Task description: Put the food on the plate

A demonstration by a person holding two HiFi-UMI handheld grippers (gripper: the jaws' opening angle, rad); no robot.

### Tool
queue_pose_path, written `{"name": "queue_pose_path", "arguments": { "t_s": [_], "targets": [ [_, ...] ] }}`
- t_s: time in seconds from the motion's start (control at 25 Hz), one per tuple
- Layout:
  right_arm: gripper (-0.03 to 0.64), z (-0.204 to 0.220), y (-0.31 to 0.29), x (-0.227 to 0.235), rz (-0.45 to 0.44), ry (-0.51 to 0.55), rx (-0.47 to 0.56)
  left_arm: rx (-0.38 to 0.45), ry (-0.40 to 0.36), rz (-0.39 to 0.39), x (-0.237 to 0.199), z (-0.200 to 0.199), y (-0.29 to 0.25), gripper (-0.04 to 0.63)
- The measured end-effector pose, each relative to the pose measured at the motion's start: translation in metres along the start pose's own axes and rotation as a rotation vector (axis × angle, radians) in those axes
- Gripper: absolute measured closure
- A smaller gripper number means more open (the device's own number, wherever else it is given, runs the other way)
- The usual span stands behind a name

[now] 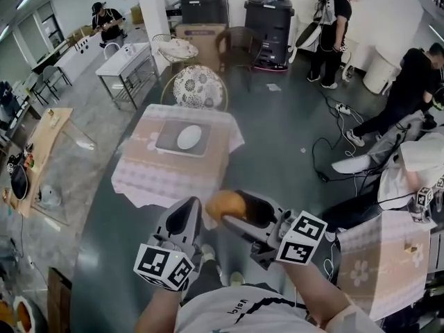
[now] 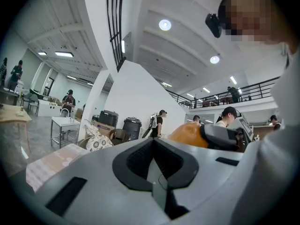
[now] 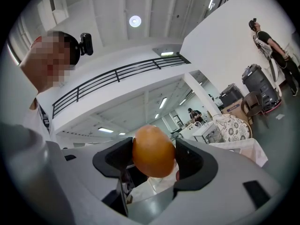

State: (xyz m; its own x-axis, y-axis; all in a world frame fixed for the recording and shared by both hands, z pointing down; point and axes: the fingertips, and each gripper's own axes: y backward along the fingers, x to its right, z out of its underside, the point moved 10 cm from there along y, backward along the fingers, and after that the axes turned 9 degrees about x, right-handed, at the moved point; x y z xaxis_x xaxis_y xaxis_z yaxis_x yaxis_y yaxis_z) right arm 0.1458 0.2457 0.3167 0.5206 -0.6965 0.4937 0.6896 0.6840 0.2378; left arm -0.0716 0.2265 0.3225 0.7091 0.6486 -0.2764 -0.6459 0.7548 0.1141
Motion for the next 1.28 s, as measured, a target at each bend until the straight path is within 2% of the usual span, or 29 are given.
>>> {"name": "queue_pose_path", "arguments": {
  "t_s": [0.36, 0.76, 0.96, 1.08, 1.28],
  "targets": [
    [0.322, 0.012, -0.052, 0.039, 0.026, -0.054, -0.018, -0.025, 0.007, -0.021, -0.052, 0.0, -0.024, 0.588],
    [0.322, 0.012, -0.127, 0.09, 0.115, -0.061, 0.012, -0.034, -0.009, 0.05, -0.135, -0.008, -0.082, 0.588],
    [0.322, 0.02, -0.153, 0.112, 0.134, -0.071, -0.01, -0.03, 0.005, 0.053, -0.166, -0.002, -0.097, 0.588],
    [0.322, 0.021, -0.169, 0.137, 0.136, -0.093, -0.018, -0.033, 0.006, 0.047, -0.181, 0.004, -0.115, 0.589],
    [0.322, 0.024, -0.204, 0.2, 0.115, -0.153, -0.076, -0.041, 0.01, -0.009, -0.212, 0.015, -0.158, 0.589]
  ]
}}
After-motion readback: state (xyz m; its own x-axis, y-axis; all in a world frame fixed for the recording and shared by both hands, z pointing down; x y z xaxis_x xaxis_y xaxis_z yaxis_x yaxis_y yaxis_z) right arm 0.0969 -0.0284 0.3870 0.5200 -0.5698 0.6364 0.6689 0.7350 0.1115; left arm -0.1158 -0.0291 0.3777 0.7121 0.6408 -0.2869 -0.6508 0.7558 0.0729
